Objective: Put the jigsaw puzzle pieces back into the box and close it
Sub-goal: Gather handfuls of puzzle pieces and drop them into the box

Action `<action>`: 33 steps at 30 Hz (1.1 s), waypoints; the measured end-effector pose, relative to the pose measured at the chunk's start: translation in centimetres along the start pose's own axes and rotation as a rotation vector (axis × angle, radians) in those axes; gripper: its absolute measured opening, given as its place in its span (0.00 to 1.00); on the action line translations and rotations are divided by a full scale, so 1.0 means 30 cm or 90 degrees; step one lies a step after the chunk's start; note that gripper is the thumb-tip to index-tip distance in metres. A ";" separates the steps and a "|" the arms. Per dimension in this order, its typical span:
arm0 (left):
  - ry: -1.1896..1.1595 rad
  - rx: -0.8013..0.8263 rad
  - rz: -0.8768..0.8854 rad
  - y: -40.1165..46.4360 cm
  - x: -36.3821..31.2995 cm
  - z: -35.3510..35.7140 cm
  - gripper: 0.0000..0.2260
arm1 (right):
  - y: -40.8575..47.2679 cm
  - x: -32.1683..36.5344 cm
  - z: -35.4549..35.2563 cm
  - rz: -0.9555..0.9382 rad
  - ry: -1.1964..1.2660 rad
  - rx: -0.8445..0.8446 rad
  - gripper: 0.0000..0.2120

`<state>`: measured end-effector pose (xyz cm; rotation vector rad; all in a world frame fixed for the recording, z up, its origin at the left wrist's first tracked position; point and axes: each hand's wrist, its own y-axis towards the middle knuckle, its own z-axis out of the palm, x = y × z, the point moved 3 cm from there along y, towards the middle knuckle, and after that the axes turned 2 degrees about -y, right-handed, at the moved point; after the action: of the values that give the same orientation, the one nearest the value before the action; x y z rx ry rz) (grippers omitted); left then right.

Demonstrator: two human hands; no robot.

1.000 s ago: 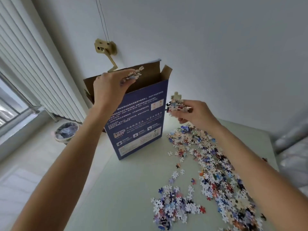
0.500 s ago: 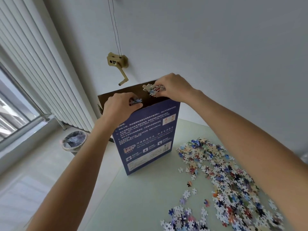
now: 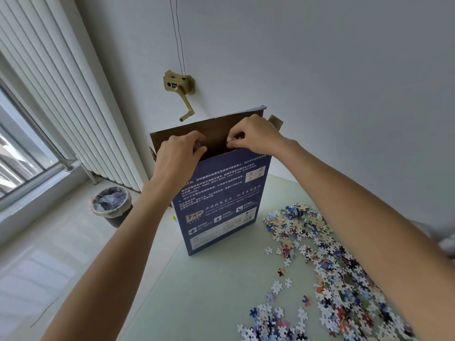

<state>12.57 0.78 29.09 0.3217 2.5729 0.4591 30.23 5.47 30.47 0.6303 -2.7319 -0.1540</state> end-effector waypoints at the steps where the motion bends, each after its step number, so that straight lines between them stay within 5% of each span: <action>1: -0.013 -0.018 0.014 0.003 -0.003 -0.004 0.10 | -0.003 0.001 0.003 0.003 0.009 -0.001 0.08; 7: 0.031 0.004 0.089 -0.001 -0.020 0.007 0.10 | -0.015 0.002 0.024 0.032 0.055 -0.016 0.11; 20: 0.038 -0.007 0.129 -0.055 -0.041 0.029 0.09 | -0.119 0.024 0.037 0.019 0.162 -0.262 0.08; 25: 0.090 -0.148 0.211 -0.114 -0.073 0.028 0.10 | -0.339 0.032 0.084 -0.011 -0.015 -0.393 0.11; 29: 0.024 -0.245 0.381 -0.226 -0.124 0.104 0.08 | -0.558 -0.007 0.227 -0.023 -0.158 -0.328 0.09; 33: -0.104 -0.100 0.423 -0.352 -0.165 0.306 0.09 | -0.795 -0.133 0.421 0.114 -0.120 -0.170 0.09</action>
<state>20.03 -8.04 19.76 1.1150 2.2041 0.8196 38.99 -13.76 13.20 0.3084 -2.8576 -0.5494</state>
